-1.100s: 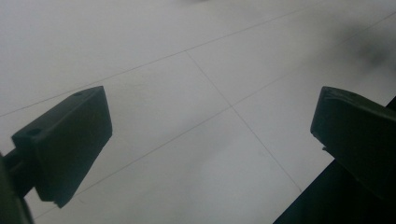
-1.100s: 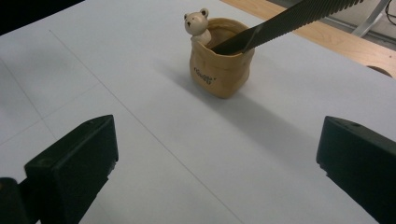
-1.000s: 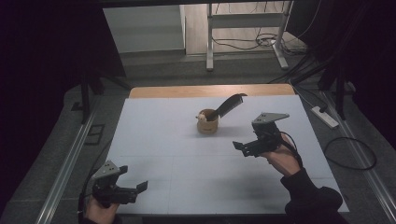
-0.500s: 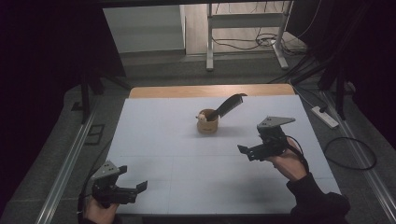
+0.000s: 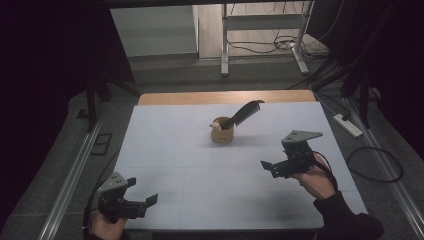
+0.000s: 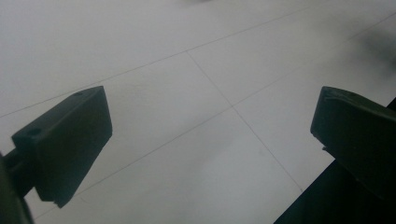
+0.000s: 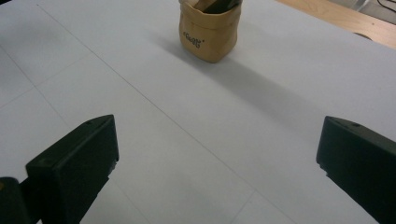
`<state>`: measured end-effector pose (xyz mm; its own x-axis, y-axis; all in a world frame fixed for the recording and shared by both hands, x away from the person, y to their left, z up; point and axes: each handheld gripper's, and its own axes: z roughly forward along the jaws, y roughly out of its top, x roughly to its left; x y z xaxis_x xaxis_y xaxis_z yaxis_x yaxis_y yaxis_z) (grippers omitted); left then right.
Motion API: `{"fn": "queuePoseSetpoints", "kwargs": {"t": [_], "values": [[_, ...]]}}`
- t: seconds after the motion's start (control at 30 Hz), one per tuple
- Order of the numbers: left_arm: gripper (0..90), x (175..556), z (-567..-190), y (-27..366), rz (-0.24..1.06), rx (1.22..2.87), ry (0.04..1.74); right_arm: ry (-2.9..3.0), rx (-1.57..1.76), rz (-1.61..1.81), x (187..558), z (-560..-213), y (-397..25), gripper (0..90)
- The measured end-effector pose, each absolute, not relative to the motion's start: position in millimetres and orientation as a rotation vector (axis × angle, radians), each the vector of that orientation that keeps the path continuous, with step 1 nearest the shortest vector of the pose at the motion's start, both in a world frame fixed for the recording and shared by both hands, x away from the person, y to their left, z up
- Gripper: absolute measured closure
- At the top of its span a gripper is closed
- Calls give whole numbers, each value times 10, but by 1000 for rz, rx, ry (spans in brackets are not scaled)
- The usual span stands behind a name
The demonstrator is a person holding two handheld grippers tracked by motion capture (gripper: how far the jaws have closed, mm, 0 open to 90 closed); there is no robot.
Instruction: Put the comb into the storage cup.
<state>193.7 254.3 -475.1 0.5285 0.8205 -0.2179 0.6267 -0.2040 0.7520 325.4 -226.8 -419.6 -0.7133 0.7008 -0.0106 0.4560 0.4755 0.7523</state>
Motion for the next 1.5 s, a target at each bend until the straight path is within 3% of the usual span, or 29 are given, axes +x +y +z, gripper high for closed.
{"fn": "queuePoseSetpoints", "kwargs": {"t": [1.5], "values": [[0,1939,-4753,2544,285,1924,1181,2383,1062,1023,2873,-4347,-2728,0]]}}
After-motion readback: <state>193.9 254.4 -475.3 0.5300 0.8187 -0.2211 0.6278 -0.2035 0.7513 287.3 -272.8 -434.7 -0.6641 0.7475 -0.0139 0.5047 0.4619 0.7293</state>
